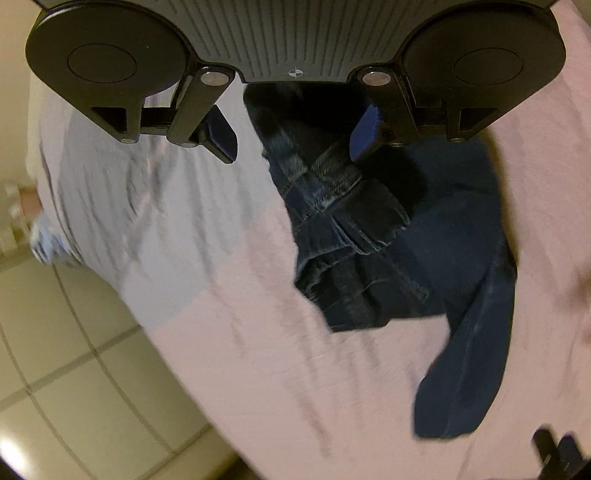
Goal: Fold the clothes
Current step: 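Grasp a jeans leg with the left gripper while the right gripper grasps the waistband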
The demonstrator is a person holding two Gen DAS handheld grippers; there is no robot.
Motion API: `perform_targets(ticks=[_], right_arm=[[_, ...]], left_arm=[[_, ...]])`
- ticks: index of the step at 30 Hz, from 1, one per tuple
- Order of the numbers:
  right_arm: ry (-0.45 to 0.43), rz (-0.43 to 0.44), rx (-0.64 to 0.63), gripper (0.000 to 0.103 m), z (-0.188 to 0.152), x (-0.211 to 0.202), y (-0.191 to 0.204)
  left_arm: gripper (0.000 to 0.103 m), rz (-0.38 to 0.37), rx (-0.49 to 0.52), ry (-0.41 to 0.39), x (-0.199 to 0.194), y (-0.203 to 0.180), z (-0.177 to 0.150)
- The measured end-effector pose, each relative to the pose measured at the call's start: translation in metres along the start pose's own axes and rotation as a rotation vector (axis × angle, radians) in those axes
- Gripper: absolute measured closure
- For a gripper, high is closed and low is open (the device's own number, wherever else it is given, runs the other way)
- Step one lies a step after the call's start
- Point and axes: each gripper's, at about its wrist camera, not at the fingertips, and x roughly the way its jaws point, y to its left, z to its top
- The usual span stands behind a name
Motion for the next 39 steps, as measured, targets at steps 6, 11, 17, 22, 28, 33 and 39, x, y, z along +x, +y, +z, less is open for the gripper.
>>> perform_targets(ticks=[6, 11, 17, 22, 28, 33, 39], right_arm=[[-0.002, 0.191, -0.069, 0.067, 0.0, 0.041, -0.012], [-0.005, 0.328, 0.58, 0.091, -0.032, 0.039, -0.091], [-0.091, 0.427, 1.333, 0.092, -0.117, 0.031, -0.181], [-0.141, 0.504, 1.759, 0.094, -0.179, 0.036, -0.209], [-0.156, 0.487, 2.037, 0.094, -0.227, 0.031, -0.224], [-0.22, 0.513, 2.225, 0.095, -0.252, 0.009, -0.241], [-0.434, 0.559, 2.146, 0.095, -0.219, -0.052, -0.283]], left_arm=[[0.041, 0.035, -0.111, 0.001, 0.032, -0.003, 0.016], [0.041, -0.006, -0.2, 0.009, 0.06, -0.012, 0.038], [0.039, 0.005, -0.134, 0.08, 0.108, -0.054, 0.059], [0.041, 0.049, -0.061, 0.164, 0.151, -0.08, 0.052], [0.084, 0.011, -0.122, 0.173, 0.155, -0.06, 0.032], [0.1, -0.085, -0.195, 0.096, 0.109, -0.021, 0.041], [0.101, -0.18, -0.253, -0.157, 0.011, 0.013, 0.089]])
